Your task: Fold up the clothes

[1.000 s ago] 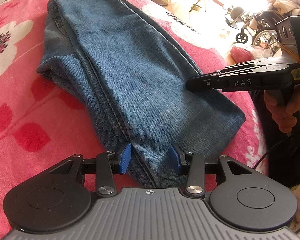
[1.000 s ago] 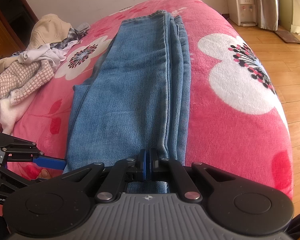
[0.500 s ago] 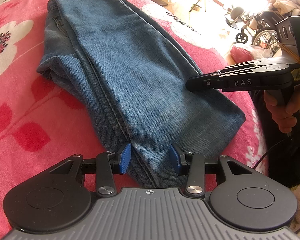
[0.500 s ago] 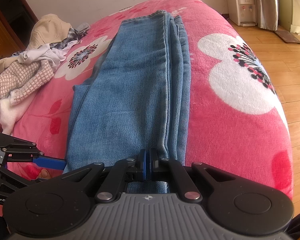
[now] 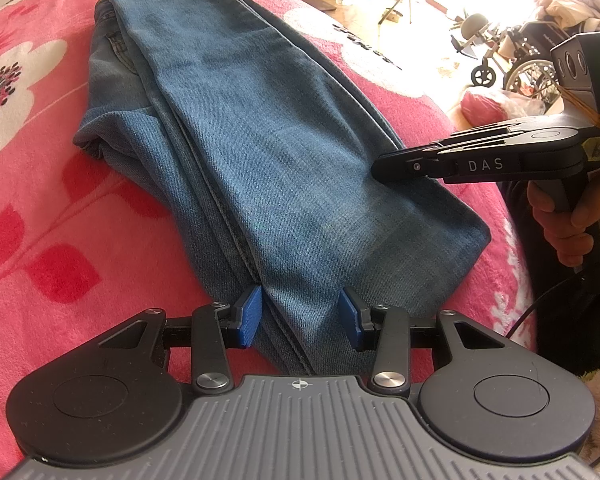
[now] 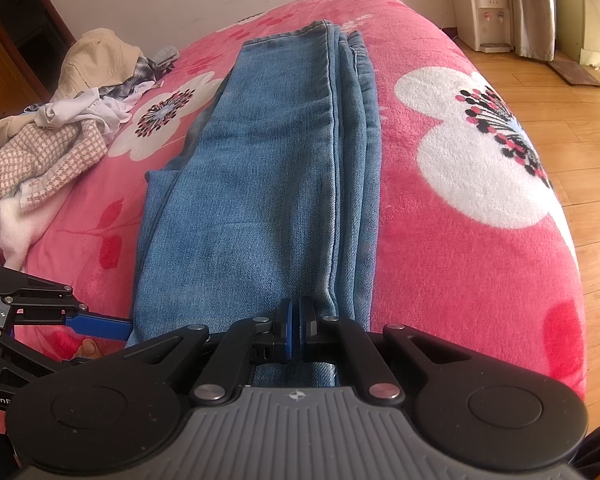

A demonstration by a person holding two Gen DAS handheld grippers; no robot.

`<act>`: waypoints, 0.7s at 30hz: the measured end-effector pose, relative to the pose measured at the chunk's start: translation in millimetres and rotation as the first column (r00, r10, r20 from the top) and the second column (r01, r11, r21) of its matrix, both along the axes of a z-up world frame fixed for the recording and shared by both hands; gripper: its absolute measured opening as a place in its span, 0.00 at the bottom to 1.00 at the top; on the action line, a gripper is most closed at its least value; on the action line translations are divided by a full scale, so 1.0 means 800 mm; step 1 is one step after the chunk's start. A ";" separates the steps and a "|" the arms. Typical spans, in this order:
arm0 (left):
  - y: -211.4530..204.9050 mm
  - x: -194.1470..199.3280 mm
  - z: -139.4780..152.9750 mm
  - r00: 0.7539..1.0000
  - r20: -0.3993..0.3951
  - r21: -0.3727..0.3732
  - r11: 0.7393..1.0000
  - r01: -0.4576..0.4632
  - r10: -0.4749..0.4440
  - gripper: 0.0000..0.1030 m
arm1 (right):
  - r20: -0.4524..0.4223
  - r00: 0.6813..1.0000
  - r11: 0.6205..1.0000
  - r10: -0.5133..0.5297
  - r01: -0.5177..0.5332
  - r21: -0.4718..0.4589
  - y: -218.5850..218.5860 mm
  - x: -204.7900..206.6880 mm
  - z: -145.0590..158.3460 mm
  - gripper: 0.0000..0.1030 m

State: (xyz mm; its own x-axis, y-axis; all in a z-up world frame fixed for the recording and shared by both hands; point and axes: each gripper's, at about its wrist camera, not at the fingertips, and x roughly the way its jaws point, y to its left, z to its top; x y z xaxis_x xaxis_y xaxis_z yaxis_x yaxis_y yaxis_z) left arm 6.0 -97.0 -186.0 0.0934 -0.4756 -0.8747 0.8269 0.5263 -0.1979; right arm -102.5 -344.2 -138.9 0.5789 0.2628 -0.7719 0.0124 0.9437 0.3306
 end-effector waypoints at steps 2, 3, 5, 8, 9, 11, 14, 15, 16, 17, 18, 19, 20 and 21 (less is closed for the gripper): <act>0.000 0.000 0.000 1.000 -0.001 0.000 1.000 0.000 0.000 0.40 | 0.000 1.000 1.000 0.000 0.000 0.000 0.000 0.000 0.000 0.01; 0.000 0.000 0.000 1.000 -0.001 0.000 1.000 0.000 0.000 0.40 | 0.000 1.000 1.000 0.000 0.000 0.000 0.000 0.000 0.000 0.01; 0.000 0.000 0.000 1.000 -0.001 0.000 1.000 0.000 0.000 0.41 | -0.001 1.000 1.000 0.000 0.000 0.000 0.000 0.000 0.000 0.01; 0.001 0.000 0.000 1.000 -0.001 0.000 1.000 0.002 -0.002 0.41 | -0.001 1.000 1.000 0.001 -0.001 -0.001 0.000 0.000 0.000 0.01; 0.002 0.000 0.000 1.000 -0.001 0.000 1.000 0.002 -0.002 0.41 | -0.001 1.000 1.000 0.001 -0.001 -0.001 0.000 0.000 0.000 0.01; 0.002 0.001 0.000 1.000 -0.001 0.000 1.000 0.003 -0.003 0.41 | -0.002 1.000 1.000 0.001 -0.001 -0.002 0.000 0.000 0.000 0.01; 0.002 0.000 0.000 1.000 -0.001 0.000 1.000 0.004 -0.004 0.41 | -0.002 1.000 1.000 0.002 -0.002 -0.002 0.000 0.001 0.000 0.01; 0.003 0.000 0.000 1.000 -0.001 0.000 1.000 0.004 -0.004 0.41 | -0.003 1.000 1.000 0.002 -0.002 -0.003 0.000 0.001 0.000 0.01; 0.003 0.000 0.000 1.000 -0.001 0.000 1.000 0.004 -0.004 0.41 | -0.003 1.000 1.000 0.002 -0.002 -0.003 0.000 0.001 0.000 0.01; 0.003 0.000 0.000 1.000 -0.001 0.000 1.000 0.004 -0.004 0.41 | -0.003 1.000 1.000 0.002 -0.002 -0.003 0.000 0.001 0.000 0.01; 0.003 0.000 0.000 1.000 -0.002 0.000 1.000 0.004 -0.004 0.41 | -0.003 1.000 1.000 0.002 -0.002 -0.003 0.000 0.001 0.000 0.01; 0.003 0.000 0.000 1.000 -0.002 -0.001 1.000 0.005 -0.005 0.41 | -0.003 1.000 1.000 0.002 -0.002 -0.004 0.000 0.001 0.000 0.02; 0.003 0.000 0.000 1.000 -0.003 -0.001 1.000 0.005 -0.005 0.41 | -0.003 1.000 1.000 0.001 -0.001 -0.003 0.000 0.001 0.001 0.02; 0.003 0.001 0.000 1.000 -0.005 -0.001 1.000 0.005 -0.005 0.41 | -0.003 1.000 1.000 0.001 -0.001 -0.003 0.001 0.001 0.001 0.02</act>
